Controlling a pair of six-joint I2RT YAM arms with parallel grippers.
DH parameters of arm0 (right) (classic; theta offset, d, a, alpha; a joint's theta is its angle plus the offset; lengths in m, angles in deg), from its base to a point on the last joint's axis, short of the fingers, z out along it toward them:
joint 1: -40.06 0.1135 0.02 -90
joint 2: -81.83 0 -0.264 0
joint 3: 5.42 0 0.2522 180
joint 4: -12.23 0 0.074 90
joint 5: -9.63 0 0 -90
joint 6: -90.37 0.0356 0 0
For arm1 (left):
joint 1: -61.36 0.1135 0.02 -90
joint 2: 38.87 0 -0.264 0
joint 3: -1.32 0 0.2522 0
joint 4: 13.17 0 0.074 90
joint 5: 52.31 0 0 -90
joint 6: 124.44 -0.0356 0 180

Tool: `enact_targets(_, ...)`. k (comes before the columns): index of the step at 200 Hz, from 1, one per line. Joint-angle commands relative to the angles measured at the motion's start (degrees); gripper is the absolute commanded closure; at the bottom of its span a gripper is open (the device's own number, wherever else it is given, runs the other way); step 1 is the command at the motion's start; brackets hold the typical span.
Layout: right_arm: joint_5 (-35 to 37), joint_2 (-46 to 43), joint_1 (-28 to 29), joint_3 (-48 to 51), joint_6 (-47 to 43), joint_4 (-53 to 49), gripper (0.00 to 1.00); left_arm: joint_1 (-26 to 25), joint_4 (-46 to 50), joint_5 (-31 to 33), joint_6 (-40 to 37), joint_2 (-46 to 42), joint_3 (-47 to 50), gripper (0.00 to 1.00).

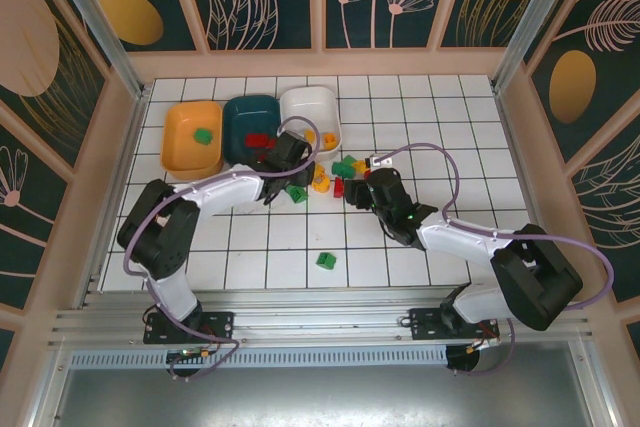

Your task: Sort the legos into containers by color

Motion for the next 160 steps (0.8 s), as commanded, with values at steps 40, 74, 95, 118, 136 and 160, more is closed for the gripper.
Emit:
enact_targets(40,2.5,-0.5,0.4,-1.0,-0.4,1.1,0.35,-0.1,2.7,1.8,-2.0,3.9,-0.7,0.37)
enact_targets(74,2.4,-0.2,0.5,-1.0,-0.3,1.2,0.35,-0.1,2.3,2.3,-2.4,5.9,-0.7,0.37)
enact_targets(95,2.6,-0.2,0.5,-1.0,-0.4,1.2,0.35,-0.1,1.9,1.8,-2.5,8.0,-1.2,0.38)
enact_targets(118,2.9,0.0,0.5,-1.0,-0.5,1.2,0.35,-0.1,1.1,1.4,-2.5,8.6,-1.1,0.43)
enact_targets(136,2.9,0.1,0.5,-1.1,-0.5,1.3,0.35,-0.1,1.1,1.9,-2.5,7.8,-1.0,0.5)
enact_targets(160,2.6,0.5,0.5,-1.2,-0.5,1.3,0.35,-0.1,1.1,1.5,-2.1,5.2,-0.1,0.64)
